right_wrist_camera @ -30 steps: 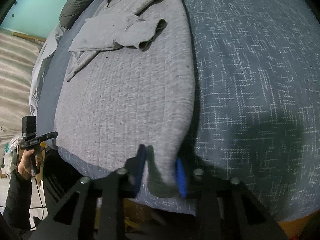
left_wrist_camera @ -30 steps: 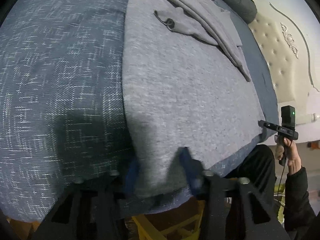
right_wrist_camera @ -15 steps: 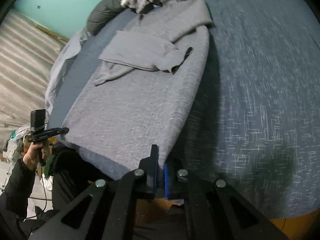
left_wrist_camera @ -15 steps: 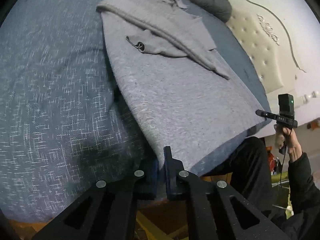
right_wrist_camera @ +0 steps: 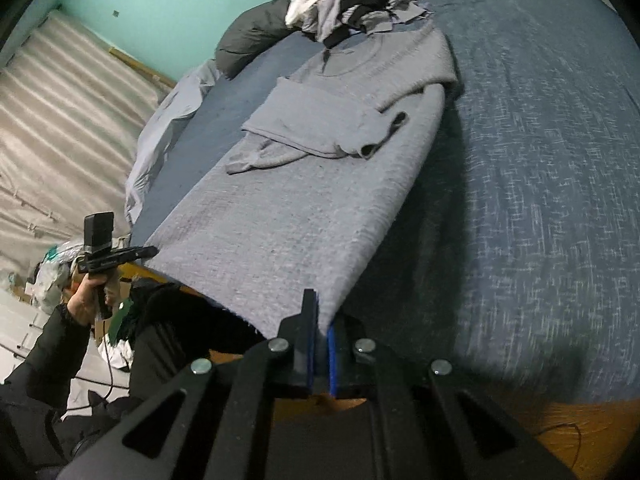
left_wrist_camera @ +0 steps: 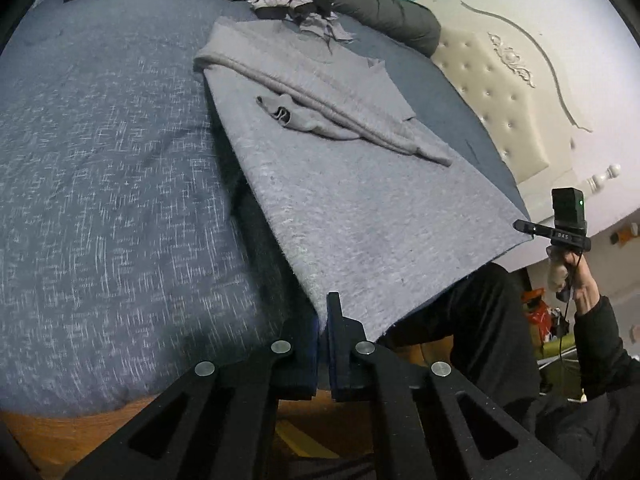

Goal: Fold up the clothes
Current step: 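Lift the hem with both grippers and fold it toward the collar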

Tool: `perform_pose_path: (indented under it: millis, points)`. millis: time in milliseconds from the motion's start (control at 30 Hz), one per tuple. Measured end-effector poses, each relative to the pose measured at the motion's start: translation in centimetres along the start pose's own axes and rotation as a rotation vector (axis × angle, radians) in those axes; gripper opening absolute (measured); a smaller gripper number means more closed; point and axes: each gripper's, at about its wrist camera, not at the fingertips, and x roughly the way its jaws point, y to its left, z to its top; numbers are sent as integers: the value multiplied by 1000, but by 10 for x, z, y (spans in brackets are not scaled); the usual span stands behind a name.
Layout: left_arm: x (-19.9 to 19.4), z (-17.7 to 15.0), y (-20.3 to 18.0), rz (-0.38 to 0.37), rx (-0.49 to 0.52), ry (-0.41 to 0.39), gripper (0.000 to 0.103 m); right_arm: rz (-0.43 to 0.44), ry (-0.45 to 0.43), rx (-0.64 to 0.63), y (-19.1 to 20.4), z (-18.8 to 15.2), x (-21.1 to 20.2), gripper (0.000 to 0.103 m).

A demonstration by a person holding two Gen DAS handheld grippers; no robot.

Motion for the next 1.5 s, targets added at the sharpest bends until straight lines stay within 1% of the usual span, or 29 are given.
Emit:
perform_pose_path:
  millis: [267,333,367,433,500,600,733,800,900,1000,1200,1267,1367,1500]
  points:
    - [-28,-19,-7,-18,48,-15,3,44,28,-66,28,-20,-19,4]
    - [-35,-22,-8,-23,56,-20,3,46,47,-92,35,-23,-19,4]
    - [-36,-21,-8,-22,57,-23,3,34,62,-110,37,-23,-16,4]
    - [-34,-15,-7,-21,52,-29,3,28,63,-107,36,-18,-13,4]
    - [-31,-4,-12,-18,44,-45,3,39,40,-85,32,-9,-13,4]
    - [-35,13,-13,-22,44,-68,3,37,26,-87,30,10,-13,4]
    - [-40,48,-12,-29,49,-103,3,33,8,-91,29,35,-13,4]
    - [-41,66,-10,-28,51,-115,3,33,-8,-82,23,56,-14,4]
    - [-37,103,-6,-25,42,-130,3,28,-28,-58,12,88,-13,4]
    - [-30,148,3,-18,28,-141,3,24,-47,-27,-1,125,-9,4]
    - [3,233,28,13,-6,-143,3,22,-78,26,-34,203,12,4]
    - [16,258,40,5,-33,-148,3,31,-95,47,-51,227,22,4]
    - [39,292,58,4,-66,-145,3,31,-105,87,-78,255,38,4]
    - [75,331,82,13,-102,-136,3,0,-105,145,-109,289,62,4]
